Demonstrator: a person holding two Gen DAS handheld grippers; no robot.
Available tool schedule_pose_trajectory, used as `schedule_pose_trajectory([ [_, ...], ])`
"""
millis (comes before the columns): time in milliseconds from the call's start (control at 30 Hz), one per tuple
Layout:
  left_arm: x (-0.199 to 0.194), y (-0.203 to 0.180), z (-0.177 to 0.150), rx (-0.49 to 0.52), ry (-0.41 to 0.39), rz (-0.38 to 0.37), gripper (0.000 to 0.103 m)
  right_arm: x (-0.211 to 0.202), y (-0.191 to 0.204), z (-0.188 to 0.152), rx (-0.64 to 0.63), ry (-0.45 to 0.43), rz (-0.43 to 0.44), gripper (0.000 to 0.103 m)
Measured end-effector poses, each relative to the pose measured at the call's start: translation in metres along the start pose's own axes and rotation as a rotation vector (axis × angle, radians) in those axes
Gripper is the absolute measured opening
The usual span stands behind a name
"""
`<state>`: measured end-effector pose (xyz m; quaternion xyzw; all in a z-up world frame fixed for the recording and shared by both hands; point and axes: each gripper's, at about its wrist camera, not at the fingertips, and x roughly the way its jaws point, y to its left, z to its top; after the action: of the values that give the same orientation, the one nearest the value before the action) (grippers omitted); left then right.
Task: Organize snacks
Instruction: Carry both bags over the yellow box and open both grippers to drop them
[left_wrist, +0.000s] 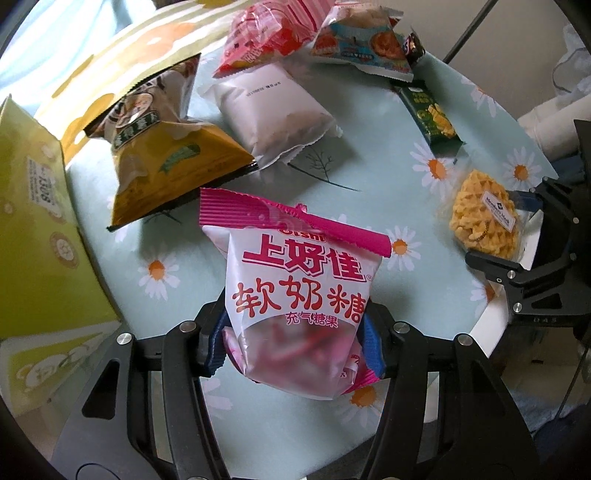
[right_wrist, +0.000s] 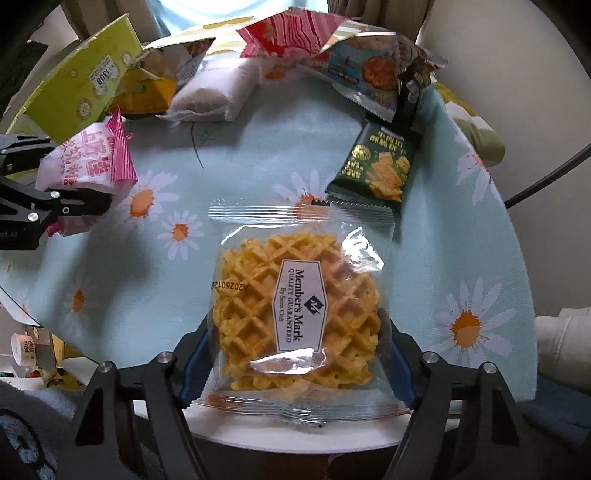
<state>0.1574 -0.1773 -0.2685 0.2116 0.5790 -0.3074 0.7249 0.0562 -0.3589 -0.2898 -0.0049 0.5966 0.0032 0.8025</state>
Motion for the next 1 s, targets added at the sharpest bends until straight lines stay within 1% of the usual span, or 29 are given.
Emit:
schedule_pose_trajectory([
  [200, -0.023, -0.001, -0.002, -0.034, -0.043, 0.014, 0.054, -0.03, 0.001, 0.001, -0.002, -0.054, 0.003, 0.074],
  [400, -0.072, 0.0, -0.006, -0.093, -0.141, 0.05, 0.054, -0.071, 0.003, 0.012, -0.015, -0.137, 0.025, 0.074],
  [500, -0.103, 0.002, -0.01, -0.14, -0.2, 0.082, 0.054, -0.092, 0.008, 0.026, -0.041, -0.185, 0.046, 0.074],
  [600, -0.133, 0.012, -0.017, -0.203, -0.254, 0.113, 0.054, -0.113, 0.02, 0.046, -0.078, -0.234, 0.073, 0.074],
  [700, -0.159, 0.029, -0.025, -0.278, -0.307, 0.122, 0.054, -0.134, 0.037, 0.071, -0.124, -0.281, 0.09, 0.074],
  [800, -0.181, 0.056, -0.032, -0.333, -0.347, 0.139, 0.054, -0.15, 0.063, 0.095, -0.156, -0.316, 0.105, 0.074],
  [900, -0.196, 0.084, -0.038, -0.37, -0.385, 0.164, 0.054, -0.158, 0.088, 0.119, -0.187, -0.342, 0.132, 0.074],
  [1000, -0.208, 0.117, -0.043, -0.407, -0.409, 0.185, 0.054, -0.16, 0.124, 0.146, -0.229, -0.363, 0.15, 0.074],
])
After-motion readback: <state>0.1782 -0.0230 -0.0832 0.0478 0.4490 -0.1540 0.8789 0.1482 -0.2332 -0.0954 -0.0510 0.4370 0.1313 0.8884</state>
